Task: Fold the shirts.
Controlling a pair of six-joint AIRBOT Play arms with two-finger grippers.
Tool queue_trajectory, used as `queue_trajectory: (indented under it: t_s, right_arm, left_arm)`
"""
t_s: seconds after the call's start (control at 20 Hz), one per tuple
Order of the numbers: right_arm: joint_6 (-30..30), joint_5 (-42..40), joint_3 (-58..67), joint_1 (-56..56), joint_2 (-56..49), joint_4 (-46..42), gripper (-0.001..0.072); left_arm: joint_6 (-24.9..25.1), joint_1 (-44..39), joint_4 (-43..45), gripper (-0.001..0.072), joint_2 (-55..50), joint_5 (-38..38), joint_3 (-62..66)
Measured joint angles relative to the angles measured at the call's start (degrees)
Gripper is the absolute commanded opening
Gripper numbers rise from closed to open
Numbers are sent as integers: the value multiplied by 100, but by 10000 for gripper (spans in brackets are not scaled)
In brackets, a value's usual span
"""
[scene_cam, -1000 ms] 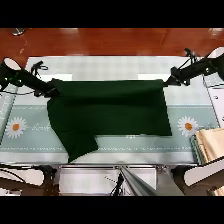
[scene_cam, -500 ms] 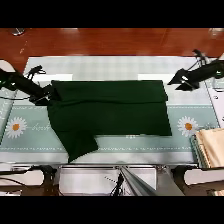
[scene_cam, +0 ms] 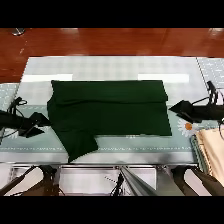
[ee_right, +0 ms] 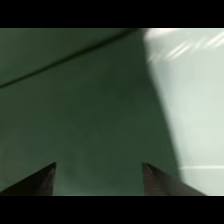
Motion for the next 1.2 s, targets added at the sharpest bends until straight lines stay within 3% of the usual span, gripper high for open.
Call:
queue_trajectory:
  t_s: [0.4,0.8,0.85,0.9,1.05,1.2]
  right_arm:
    - [-343,-83,-798,-24,483,789,619]
    - [-348,-98,-857,-42,518,905,619]
    - [-343,-138,-857,-83,518,916,620]
    - [-328,-190,-850,-170,518,920,620]
    - [-262,-286,-813,-713,516,608,620]
    - [195,9,-828,-1327,518,-398,620]
  left_arm:
    - [935,284,-1329,702,262,566,-1333]
    - [1283,-251,-1840,689,234,785,-1700]
    - [1287,-365,-1893,391,221,813,-1711]
    - [1305,-450,-1904,35,208,881,-1718]
    - [1322,-592,-1954,23,195,841,-1722]
    - [1325,-636,-1987,22,201,787,-1720]
